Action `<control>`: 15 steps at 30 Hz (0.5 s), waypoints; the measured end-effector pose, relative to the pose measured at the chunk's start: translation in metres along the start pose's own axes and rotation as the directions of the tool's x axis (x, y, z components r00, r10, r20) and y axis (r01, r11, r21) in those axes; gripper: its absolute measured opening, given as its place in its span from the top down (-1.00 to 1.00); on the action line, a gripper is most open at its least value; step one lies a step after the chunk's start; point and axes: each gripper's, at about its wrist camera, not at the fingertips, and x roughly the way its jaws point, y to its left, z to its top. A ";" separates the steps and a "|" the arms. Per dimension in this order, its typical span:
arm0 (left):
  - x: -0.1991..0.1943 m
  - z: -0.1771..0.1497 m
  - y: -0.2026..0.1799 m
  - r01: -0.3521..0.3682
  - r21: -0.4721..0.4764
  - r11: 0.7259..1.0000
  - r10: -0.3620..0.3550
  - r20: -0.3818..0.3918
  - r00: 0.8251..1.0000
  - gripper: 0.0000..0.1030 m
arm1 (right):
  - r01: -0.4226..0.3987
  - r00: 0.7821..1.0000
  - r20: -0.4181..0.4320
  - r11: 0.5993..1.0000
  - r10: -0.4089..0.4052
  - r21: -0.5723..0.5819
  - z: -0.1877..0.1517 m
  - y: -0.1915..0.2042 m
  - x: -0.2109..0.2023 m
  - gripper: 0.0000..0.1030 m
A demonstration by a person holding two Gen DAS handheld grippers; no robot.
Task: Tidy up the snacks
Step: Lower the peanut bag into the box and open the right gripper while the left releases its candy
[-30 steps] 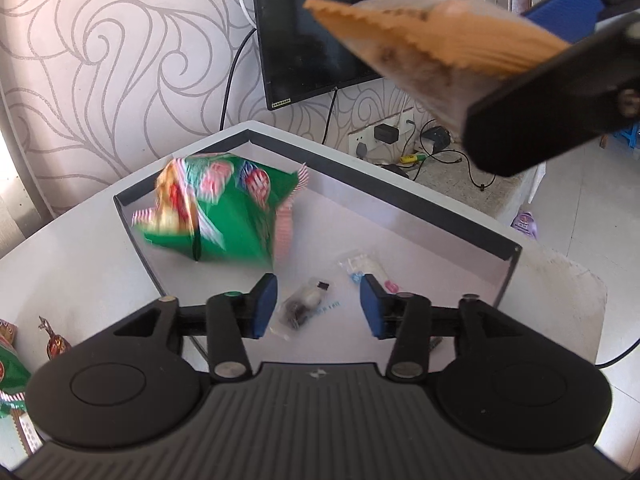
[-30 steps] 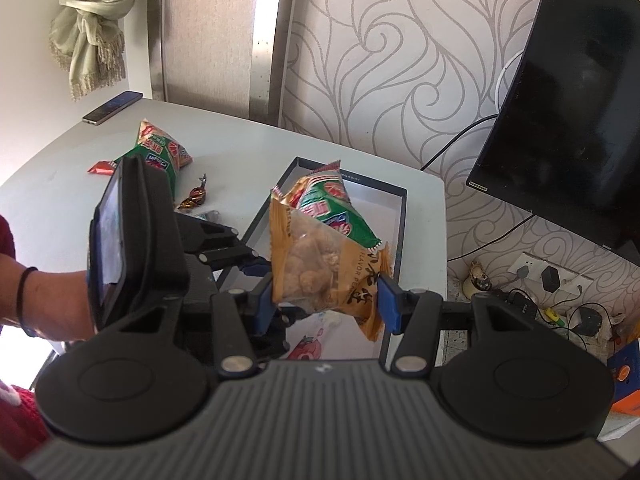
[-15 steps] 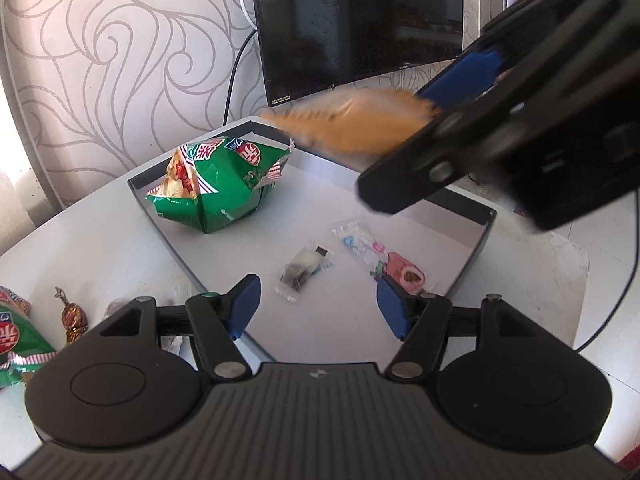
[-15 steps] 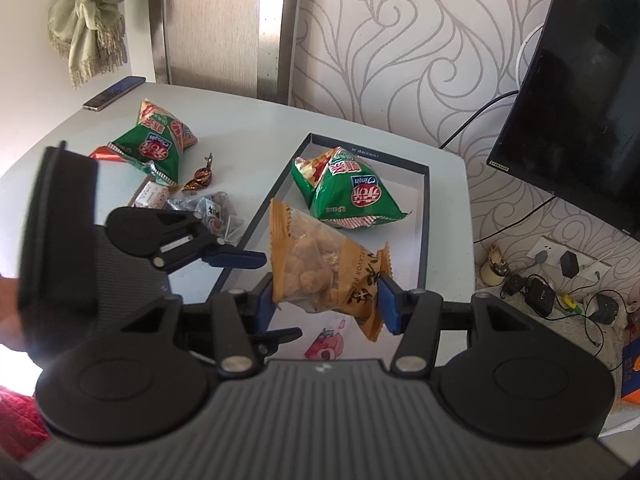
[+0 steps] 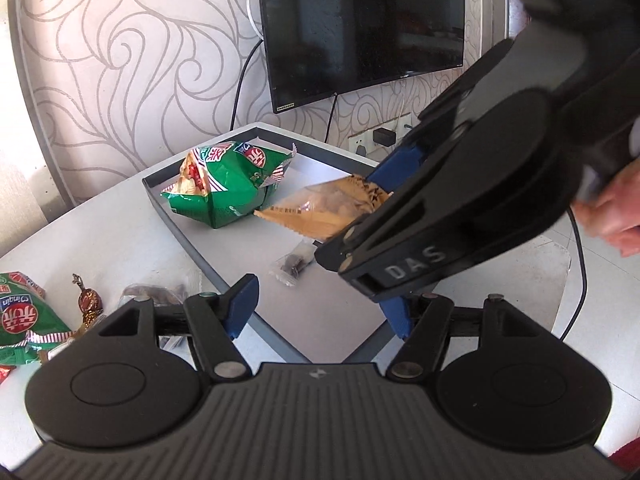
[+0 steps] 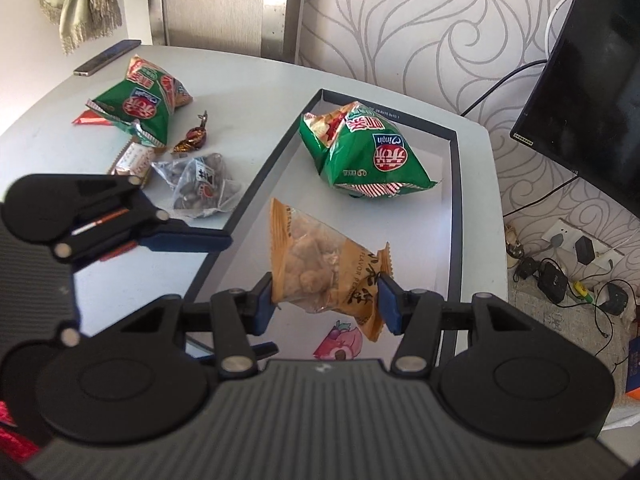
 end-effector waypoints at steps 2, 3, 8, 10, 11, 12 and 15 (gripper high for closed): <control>-0.001 -0.001 0.001 -0.008 -0.012 1.000 0.008 -0.003 1.000 -0.43 | 0.006 1.000 -0.009 1.000 -0.006 0.000 -0.002 0.000 0.004 -0.14; -0.001 0.000 0.002 -0.012 -0.020 1.000 0.011 -0.007 1.000 -0.44 | 0.010 1.000 -0.012 1.000 -0.010 0.000 -0.003 0.000 0.007 -0.15; -0.001 -0.002 0.005 -0.030 -0.033 0.999 0.030 -0.006 1.000 -0.48 | 0.011 1.000 -0.021 1.000 -0.010 0.021 -0.009 -0.003 0.011 -0.19; -0.003 -0.002 0.005 -0.035 -0.031 0.999 0.035 -0.005 0.999 -0.49 | 0.007 1.000 -0.020 1.000 -0.006 0.030 -0.010 -0.004 0.011 -0.21; -0.004 -0.002 0.005 -0.036 -0.031 0.999 0.036 -0.005 0.999 -0.49 | 0.006 1.000 -0.021 1.000 -0.005 0.030 -0.010 -0.003 0.011 -0.21; -0.004 -0.003 0.005 -0.038 -0.030 0.999 0.038 -0.004 0.999 -0.49 | 0.006 1.000 -0.022 1.000 -0.005 0.030 -0.009 -0.003 0.011 -0.21; -0.006 -0.003 0.005 -0.045 -0.031 0.999 0.044 -0.002 0.999 -0.50 | 0.007 1.000 -0.026 1.000 -0.007 0.023 -0.008 -0.001 0.012 -0.22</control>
